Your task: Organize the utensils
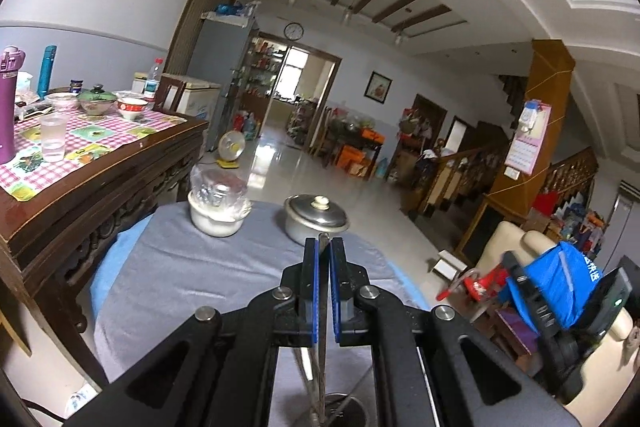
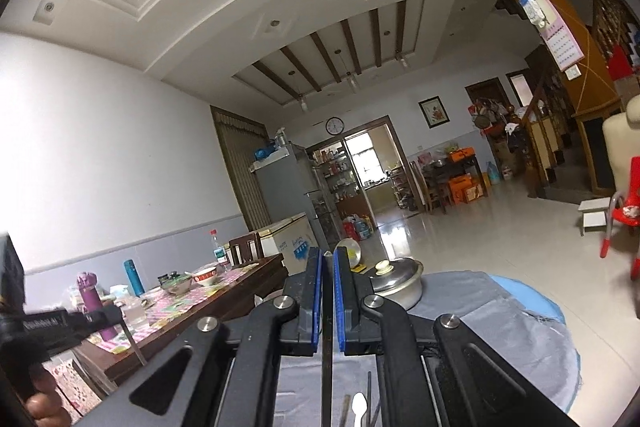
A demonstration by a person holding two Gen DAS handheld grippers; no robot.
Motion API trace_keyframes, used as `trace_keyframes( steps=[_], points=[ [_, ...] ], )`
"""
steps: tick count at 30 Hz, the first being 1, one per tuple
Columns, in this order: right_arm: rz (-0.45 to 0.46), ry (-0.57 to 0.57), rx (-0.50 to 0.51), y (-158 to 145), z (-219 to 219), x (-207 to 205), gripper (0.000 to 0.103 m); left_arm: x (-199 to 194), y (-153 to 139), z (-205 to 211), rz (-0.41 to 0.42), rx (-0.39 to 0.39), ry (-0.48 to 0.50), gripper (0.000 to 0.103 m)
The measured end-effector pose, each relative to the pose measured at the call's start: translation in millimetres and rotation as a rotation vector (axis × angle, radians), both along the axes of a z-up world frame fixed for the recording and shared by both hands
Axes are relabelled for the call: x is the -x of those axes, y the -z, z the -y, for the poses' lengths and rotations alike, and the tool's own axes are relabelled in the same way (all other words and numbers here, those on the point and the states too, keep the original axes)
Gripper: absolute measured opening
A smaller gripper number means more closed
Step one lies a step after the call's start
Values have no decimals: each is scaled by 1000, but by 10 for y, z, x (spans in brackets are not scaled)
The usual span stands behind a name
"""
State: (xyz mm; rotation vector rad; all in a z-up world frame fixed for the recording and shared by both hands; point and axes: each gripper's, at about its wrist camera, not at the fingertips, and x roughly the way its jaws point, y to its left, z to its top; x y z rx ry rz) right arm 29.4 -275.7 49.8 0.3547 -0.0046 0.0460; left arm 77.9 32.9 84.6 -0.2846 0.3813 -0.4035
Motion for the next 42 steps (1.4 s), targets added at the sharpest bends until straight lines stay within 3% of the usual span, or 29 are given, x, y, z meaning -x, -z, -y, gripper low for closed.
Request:
trace_keyframes(
  steps=[6, 16, 34, 35, 36, 39, 40, 42],
  points=[
    [-53, -14, 48, 267, -284, -190, 7, 3, 168, 232, 0, -33, -2, 5],
    [-156, -55, 65, 609, -260, -113, 7, -127, 588, 438, -124, -84, 30, 5],
    [-210, -101, 36, 642, -239, -26, 7, -10, 579, 437, -146, -98, 90, 5],
    [-216, -106, 18, 631, -207, -26, 9, -4, 557, 418, -146, -94, 96, 7],
    [-217, -109, 2, 605, -152, -13, 12, 10, 530, 405, -142, -92, 100, 17],
    [-171, -68, -58, 509, 57, 107, 50, 109, 371, 274, -70, -77, 68, 58],
    [-154, -54, -73, 482, 103, 139, 63, 170, 305, 208, -25, -77, 32, 62],
    [-123, -1, -89, 438, 235, 216, 63, 208, 258, 152, 9, -87, -1, 62]
  ],
)
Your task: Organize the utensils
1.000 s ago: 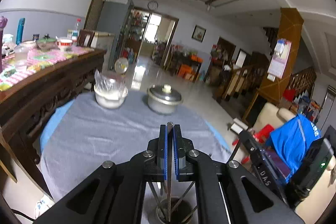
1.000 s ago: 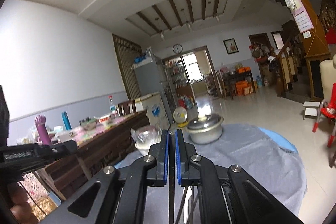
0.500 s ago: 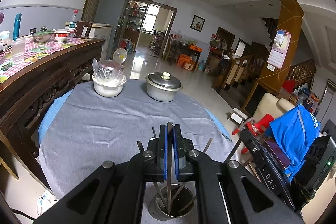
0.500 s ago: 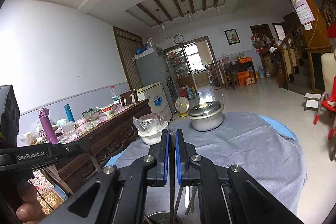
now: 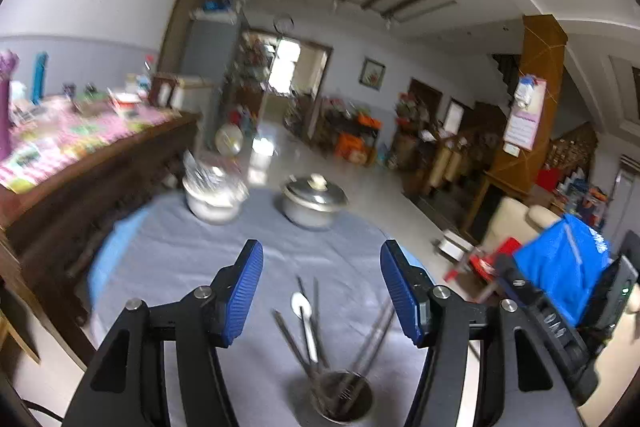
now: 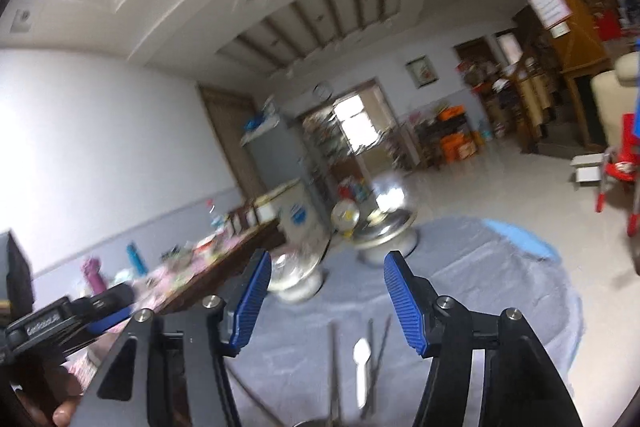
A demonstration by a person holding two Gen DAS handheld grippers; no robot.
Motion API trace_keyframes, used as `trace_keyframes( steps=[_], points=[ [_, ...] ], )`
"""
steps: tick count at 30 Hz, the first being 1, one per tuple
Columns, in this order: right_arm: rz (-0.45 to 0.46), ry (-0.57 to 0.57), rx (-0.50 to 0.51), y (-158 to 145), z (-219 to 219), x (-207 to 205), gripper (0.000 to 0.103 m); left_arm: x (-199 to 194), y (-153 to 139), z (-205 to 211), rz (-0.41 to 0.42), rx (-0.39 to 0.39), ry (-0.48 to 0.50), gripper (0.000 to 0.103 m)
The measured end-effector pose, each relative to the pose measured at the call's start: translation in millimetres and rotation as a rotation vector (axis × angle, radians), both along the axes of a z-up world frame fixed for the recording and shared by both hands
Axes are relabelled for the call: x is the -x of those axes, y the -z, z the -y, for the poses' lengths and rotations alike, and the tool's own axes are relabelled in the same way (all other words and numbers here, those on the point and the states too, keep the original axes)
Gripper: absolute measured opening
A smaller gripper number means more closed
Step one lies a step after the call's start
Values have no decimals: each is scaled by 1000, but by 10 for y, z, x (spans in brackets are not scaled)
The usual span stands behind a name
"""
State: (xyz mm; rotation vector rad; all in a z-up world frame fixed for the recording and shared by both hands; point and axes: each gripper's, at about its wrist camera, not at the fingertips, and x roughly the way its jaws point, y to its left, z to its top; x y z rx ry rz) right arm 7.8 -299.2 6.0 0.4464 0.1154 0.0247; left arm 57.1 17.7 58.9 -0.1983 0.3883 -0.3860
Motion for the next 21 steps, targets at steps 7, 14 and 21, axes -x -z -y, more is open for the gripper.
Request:
trace_keyframes(
  steps=[7, 14, 21],
  points=[
    [-94, 115, -58, 185, 340, -13, 63, -141, 161, -282, -75, 9, -108, 64],
    [-203, 138, -136, 458, 556, -106, 63, -314, 452, -540, -174, -31, -229, 65],
    [-281, 133, -182, 700, 665, -216, 61, -541, 787, -739, -277, -58, -286, 65]
  ],
)
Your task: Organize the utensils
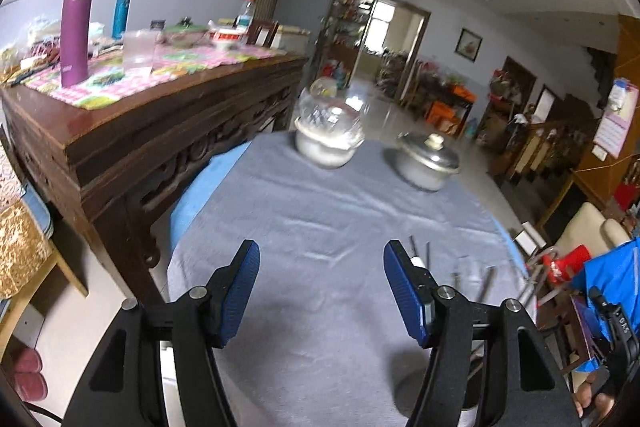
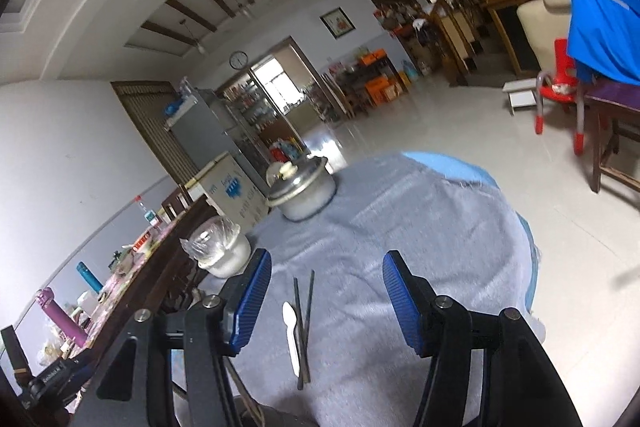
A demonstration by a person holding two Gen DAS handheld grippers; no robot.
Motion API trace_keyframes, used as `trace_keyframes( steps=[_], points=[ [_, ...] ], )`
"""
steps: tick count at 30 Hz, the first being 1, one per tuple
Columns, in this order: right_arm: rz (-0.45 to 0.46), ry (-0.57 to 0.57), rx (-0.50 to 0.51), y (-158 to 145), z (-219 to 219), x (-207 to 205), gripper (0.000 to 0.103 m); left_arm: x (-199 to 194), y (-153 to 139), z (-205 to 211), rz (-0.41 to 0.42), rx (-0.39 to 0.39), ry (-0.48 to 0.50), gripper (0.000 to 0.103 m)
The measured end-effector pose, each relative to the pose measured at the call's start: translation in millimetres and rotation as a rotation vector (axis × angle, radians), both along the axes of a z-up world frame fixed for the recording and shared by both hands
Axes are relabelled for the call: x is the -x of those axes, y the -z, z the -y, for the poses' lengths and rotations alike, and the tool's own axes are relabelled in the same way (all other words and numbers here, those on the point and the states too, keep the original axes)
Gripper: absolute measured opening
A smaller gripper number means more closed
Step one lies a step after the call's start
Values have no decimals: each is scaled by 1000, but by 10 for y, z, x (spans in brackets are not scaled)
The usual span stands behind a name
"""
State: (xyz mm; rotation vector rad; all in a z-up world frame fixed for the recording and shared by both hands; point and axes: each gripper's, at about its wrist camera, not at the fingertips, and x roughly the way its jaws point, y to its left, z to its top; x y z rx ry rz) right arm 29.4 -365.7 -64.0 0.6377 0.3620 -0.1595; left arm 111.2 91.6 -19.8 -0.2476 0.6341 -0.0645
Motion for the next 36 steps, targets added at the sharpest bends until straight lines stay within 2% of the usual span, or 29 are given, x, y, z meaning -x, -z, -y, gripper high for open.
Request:
trace_keyframes(
  steps=[17, 30, 36],
  points=[
    [-138, -32, -53, 488, 30, -312, 61, -376, 833, -186, -239, -63, -56, 65],
    [-171, -79, -27, 745, -44, -447, 61, -519, 1129, -56, -299, -98, -31, 65],
    [-214, -102, -33, 884, -40, -526, 61, -598, 1260, -77, -337, -75, -39, 65]
  ],
)
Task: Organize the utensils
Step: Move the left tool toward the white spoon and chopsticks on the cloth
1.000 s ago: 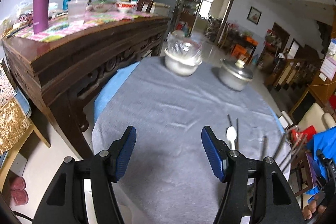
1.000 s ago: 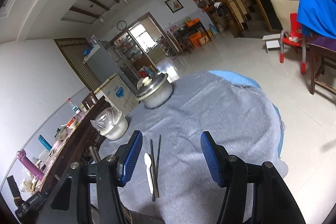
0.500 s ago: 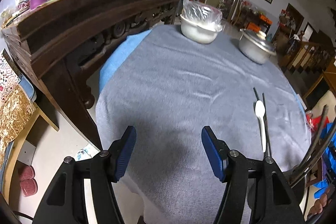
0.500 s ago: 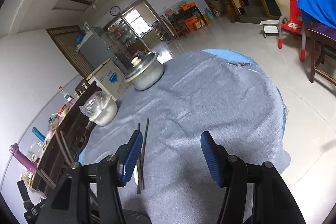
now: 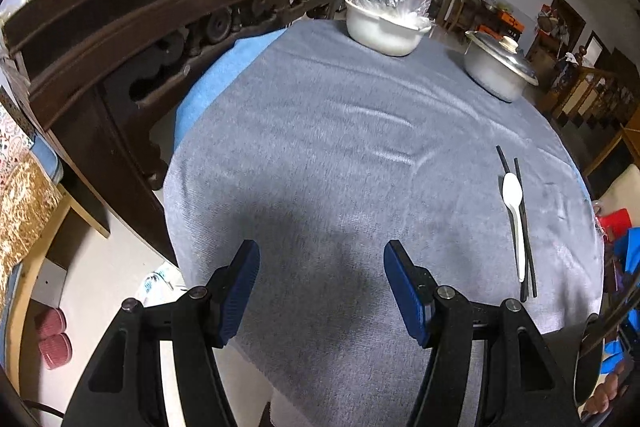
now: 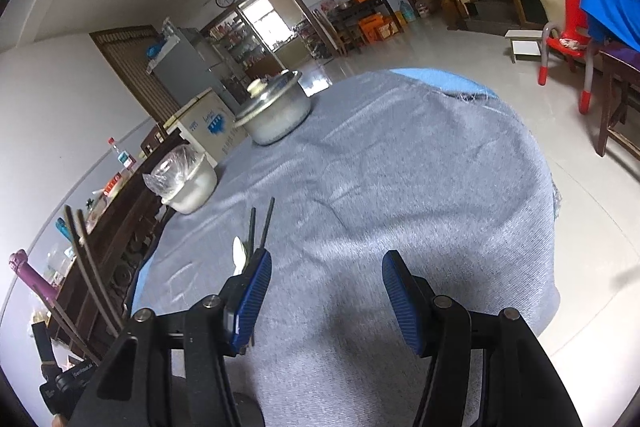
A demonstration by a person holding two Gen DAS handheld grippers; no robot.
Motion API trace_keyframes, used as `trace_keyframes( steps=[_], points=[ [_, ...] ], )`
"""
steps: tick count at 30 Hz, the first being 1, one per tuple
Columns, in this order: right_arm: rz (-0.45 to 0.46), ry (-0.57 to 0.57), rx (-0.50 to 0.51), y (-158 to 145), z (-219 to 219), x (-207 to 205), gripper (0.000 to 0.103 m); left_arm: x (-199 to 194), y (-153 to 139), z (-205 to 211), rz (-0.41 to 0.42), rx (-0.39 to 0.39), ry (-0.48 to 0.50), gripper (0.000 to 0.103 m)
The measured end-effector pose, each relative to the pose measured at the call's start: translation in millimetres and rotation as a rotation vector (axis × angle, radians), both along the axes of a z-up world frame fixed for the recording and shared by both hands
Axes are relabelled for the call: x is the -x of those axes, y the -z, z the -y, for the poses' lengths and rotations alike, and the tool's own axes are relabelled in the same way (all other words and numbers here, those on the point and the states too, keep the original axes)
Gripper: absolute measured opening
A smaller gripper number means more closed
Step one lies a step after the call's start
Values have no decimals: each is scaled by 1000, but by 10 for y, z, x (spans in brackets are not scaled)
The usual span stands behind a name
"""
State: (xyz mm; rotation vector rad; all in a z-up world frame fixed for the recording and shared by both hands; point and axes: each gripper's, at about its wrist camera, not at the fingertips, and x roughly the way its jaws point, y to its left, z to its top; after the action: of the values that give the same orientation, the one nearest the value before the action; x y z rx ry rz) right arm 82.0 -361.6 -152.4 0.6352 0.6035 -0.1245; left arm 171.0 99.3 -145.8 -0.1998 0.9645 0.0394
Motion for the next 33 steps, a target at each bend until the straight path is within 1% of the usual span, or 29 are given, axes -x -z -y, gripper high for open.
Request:
trace_keyframes(
  steps=[7, 10, 13, 16, 19, 21, 24, 26, 29, 31, 33],
  points=[
    [-20, -21, -23, 157, -19, -111, 61, -59, 98, -26, -9, -11, -2, 65],
    [5, -43, -25, 221, -29, -212, 61, -115, 148, -15, -5, -17, 7, 65],
    [36, -71, -33, 287, -21, -412, 61, -224, 166, 77, 34, -17, 57, 65],
    [58, -93, -61, 347, -33, -593, 61, -386, 193, 240, 74, 3, 139, 65],
    [74, -98, -52, 392, -64, -700, 61, -549, 216, 455, 100, 16, 211, 65],
    [91, -104, -58, 431, -80, -745, 61, -645, 209, 650, 133, 24, 273, 65],
    [103, -104, -43, 457, -87, -779, 61, -744, 230, 907, 166, 10, 347, 65],
    [103, -102, -47, 468, -69, -789, 61, -828, 274, 1102, 164, 13, 405, 65],
    [104, -95, -53, 481, -31, -801, 61, -913, 330, 1364, 147, 52, 503, 65],
    [105, -87, -65, 500, -2, -801, 61, -968, 363, 1501, 135, 59, 551, 65],
    [109, -79, -76, 511, 26, -792, 61, -1027, 400, 1609, 110, 103, 622, 65]
  ],
)
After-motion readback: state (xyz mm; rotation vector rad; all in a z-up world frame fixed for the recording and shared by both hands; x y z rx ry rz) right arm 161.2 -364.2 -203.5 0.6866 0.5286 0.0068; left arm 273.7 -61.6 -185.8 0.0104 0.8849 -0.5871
